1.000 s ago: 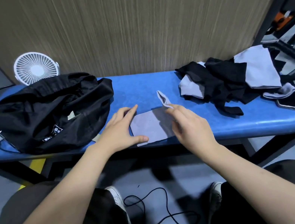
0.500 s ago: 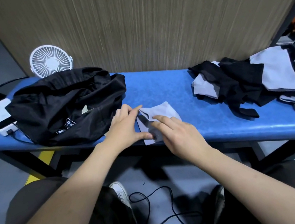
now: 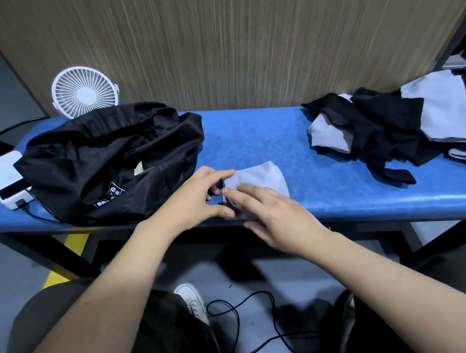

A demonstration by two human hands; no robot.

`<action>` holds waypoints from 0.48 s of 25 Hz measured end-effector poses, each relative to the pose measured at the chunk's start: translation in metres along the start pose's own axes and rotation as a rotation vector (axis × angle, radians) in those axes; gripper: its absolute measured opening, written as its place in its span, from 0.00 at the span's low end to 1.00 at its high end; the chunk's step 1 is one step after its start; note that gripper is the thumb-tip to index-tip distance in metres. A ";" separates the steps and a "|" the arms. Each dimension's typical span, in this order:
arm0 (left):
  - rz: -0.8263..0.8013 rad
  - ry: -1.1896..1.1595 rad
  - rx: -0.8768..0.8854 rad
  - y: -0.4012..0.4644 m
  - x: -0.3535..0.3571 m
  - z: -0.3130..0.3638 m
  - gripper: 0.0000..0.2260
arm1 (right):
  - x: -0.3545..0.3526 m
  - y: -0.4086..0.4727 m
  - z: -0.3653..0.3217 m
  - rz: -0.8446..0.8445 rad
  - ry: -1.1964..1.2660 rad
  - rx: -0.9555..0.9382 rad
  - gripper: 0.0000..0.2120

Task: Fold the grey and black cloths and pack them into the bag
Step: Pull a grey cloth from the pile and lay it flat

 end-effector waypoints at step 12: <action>0.030 0.392 -0.069 0.005 0.013 0.011 0.31 | 0.005 -0.017 0.070 -0.232 -0.145 0.227 0.37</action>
Point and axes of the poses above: each hand's wrist, its own y-axis towards the middle knuckle, its own x-axis out of the palm, z = x × y, the point moved 7 cm from there along y, towards the middle knuckle, and after that the axes turned 1 degree about -z, right-handed, at the moved point
